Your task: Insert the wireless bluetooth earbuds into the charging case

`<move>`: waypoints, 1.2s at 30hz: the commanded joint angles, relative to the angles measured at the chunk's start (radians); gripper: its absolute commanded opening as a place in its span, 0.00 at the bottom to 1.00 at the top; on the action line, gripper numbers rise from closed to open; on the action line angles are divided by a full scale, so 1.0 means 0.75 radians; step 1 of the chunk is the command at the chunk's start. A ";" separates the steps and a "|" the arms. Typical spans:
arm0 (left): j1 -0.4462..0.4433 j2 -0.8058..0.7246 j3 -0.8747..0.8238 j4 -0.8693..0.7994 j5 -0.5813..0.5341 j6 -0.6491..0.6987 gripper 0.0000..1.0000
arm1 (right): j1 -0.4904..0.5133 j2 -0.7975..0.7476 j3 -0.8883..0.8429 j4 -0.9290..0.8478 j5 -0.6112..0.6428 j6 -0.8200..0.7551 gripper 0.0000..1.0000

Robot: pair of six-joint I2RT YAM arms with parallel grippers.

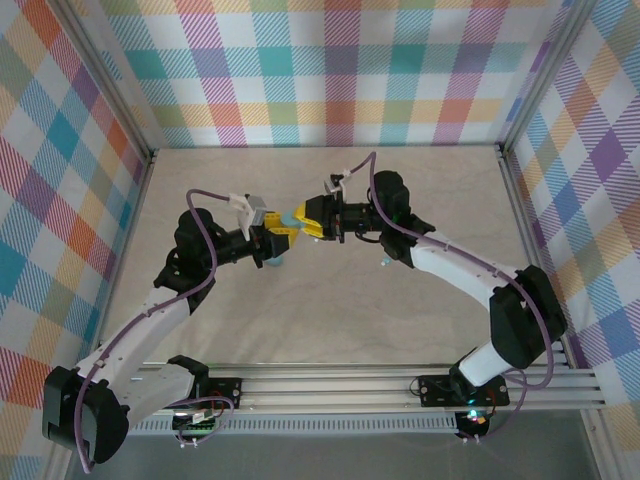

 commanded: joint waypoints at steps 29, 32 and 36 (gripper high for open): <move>-0.002 -0.211 -0.003 -0.433 -0.618 0.068 1.00 | -0.482 0.839 0.770 -0.907 0.084 -1.048 0.06; 0.007 -0.200 0.020 -0.512 -0.612 0.104 1.00 | -0.490 0.966 0.886 -0.984 0.083 -1.096 0.07; 0.013 -0.185 -0.015 -0.479 -0.771 0.007 1.00 | -0.491 1.040 0.960 -1.187 0.223 -1.207 0.10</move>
